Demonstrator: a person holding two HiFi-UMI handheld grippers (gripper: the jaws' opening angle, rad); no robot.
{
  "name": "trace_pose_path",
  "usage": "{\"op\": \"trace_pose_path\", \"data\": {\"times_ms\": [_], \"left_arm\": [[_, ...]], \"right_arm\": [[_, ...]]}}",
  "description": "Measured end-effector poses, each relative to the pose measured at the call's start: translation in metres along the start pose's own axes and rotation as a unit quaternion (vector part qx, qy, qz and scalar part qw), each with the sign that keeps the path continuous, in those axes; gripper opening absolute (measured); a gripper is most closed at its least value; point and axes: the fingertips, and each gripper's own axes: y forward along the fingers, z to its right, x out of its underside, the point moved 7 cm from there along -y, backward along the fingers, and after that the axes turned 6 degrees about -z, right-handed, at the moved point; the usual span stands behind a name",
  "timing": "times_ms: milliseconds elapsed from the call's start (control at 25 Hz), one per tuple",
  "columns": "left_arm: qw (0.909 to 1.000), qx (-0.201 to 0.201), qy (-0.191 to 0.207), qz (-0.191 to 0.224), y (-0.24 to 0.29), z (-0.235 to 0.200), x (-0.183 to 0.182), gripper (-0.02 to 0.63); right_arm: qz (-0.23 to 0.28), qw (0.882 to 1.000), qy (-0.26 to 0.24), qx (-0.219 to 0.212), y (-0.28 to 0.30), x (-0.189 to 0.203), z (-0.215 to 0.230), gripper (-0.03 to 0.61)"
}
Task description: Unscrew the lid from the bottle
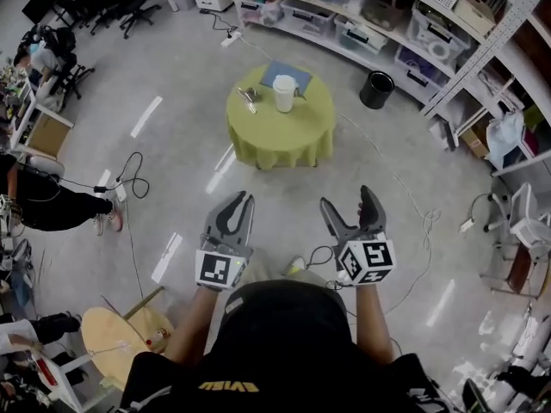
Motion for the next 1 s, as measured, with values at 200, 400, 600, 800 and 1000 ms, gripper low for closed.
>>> {"op": "trace_pose_path", "data": {"times_ms": [200,400,600,800,1000], "left_arm": [[0.9997,-0.016,-0.017,-0.011,0.012,-0.015,0.004,0.069],[0.9994,-0.008,-0.033,-0.012,0.051,-0.051,0.014,0.069],[0.9986,0.029,-0.043,0.000,0.108,-0.095,0.024,0.071],[0.9963,0.074,-0.041,0.016,0.157,-0.159,0.021,0.080],[0.9901,0.136,-0.032,-0.006,0.194,-0.207,0.033,0.094]], "right_arm": [[-0.016,1.000,-0.004,-0.020,0.026,-0.003,-0.002,0.411],[-0.030,0.999,-0.013,-0.014,0.067,-0.011,-0.001,0.407],[-0.045,0.999,-0.017,0.004,0.124,-0.028,0.007,0.403],[-0.054,0.998,-0.027,0.013,0.206,-0.076,-0.010,0.403],[-0.084,0.994,-0.050,0.044,0.280,-0.103,-0.023,0.410]]}}
